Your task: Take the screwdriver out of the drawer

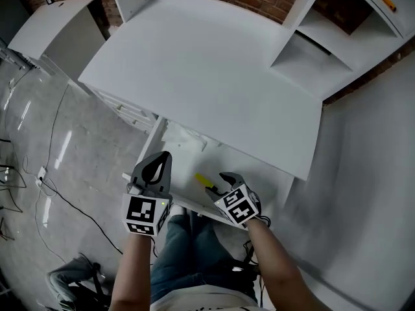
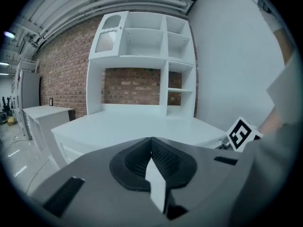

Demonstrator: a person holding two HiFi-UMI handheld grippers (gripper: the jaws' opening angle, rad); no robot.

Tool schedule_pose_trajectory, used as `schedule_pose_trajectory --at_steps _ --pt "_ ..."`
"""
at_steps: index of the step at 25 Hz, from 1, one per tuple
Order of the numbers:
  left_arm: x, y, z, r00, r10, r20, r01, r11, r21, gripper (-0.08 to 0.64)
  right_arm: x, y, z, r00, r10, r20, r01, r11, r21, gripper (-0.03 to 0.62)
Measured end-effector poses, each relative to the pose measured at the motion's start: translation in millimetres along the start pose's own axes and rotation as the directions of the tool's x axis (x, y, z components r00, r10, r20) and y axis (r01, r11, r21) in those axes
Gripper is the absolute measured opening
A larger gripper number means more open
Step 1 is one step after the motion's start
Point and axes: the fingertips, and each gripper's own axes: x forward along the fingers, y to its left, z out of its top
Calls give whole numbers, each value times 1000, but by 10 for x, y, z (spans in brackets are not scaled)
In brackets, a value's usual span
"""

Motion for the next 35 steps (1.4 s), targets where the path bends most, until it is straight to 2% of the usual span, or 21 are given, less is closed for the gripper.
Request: schedule_pose_trajectory --at_steps 4,9,15,19,25,31,35 --pt "73 3 -156 999 -36 -27 36 999 -3 12 313 39 -181 993 46 -109 -51 997 -50 247" --pt "134 90 -308 998 -41 -44 40 999 -18 12 609 53 -356 980 71 -186 -84 994 -63 196" --pt "119 194 -401 998 -37 -50 36 999 -27 12 750 2 -457 975 -1 -221 -33 988 -153 88" --pt "68 244 -454 998 -33 -55 30 999 -39 12 746 -28 -456 973 -5 -229 -29 989 -145 72" --pt "-36 278 -319 999 -33 -30 32 998 -46 12 498 6 -226 981 -13 -193 -11 992 -123 72" --pt "-167 231 -58 999 -41 18 42 999 -25 12 13 12 189 996 -22 -90 10 991 -133 71" --pt "-249 179 41 999 -44 20 45 999 -31 12 -307 -9 394 1000 -23 -19 21 996 -91 71"
